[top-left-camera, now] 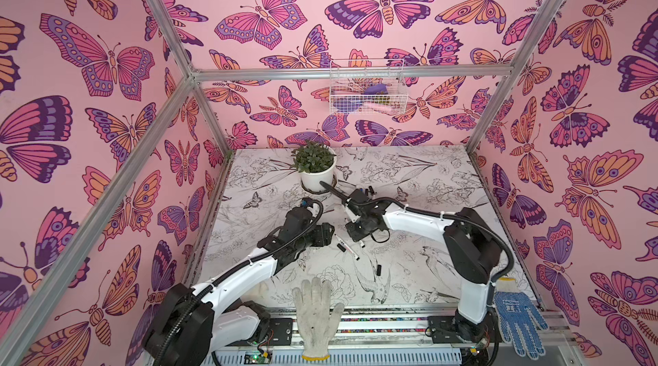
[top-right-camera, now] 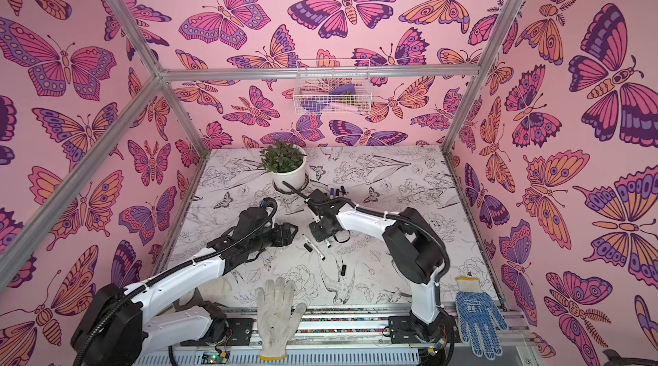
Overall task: Insert pens into pen caps
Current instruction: Pick up a pen at the center of the table, then pass a pen.
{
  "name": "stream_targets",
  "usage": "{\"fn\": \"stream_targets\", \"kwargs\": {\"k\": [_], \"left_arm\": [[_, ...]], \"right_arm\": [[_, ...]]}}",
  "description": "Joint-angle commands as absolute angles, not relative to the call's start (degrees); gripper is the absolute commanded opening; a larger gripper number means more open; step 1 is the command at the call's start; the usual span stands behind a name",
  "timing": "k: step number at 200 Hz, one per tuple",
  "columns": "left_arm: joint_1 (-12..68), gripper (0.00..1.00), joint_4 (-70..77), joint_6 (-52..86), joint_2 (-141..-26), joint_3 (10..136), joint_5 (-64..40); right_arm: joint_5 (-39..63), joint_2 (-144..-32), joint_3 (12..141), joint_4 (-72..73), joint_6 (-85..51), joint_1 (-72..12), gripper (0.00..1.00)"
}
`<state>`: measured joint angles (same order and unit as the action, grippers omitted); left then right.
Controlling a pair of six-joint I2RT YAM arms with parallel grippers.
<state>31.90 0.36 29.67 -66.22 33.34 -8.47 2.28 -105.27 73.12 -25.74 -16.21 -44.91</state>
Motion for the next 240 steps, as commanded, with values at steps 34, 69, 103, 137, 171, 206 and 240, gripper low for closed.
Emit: {"fn": "stream_targets", "kwargs": {"k": [34,69,103,137,171,206,240], "left_arm": [[31.6,0.7,13.7,26.6,-66.1,33.8,-22.6],[31.6,0.69,19.4,26.9,-69.5,37.4,-26.0],[31.6,0.62,19.6,26.8,-74.9,41.3,-30.1],[31.6,0.49,20.2,27.3,-76.5,42.2,-30.2],[31.6,0.43,20.4,26.9,-77.5,43.7,-30.0],[31.6,0.43,20.3,26.3,-78.6,45.7,-30.5],[31.6,0.31,20.4,26.4,-79.6,46.6,-31.2]], "right_arm": [[23.3,-87.6,58.8,10.9,-30.3,-37.9,0.0],[27.8,-85.5,56.2,18.7,-32.4,-37.7,0.0],[28.0,-84.4,56.0,19.2,-32.1,-37.6,0.0],[28.0,-83.5,56.0,19.4,-32.1,-37.6,0.0],[28.6,-83.2,55.5,20.1,-32.2,-37.5,0.0],[28.8,-83.4,55.5,19.6,-32.0,-37.4,0.0],[28.6,-83.7,55.2,19.8,-32.5,-37.2,0.0]]}}
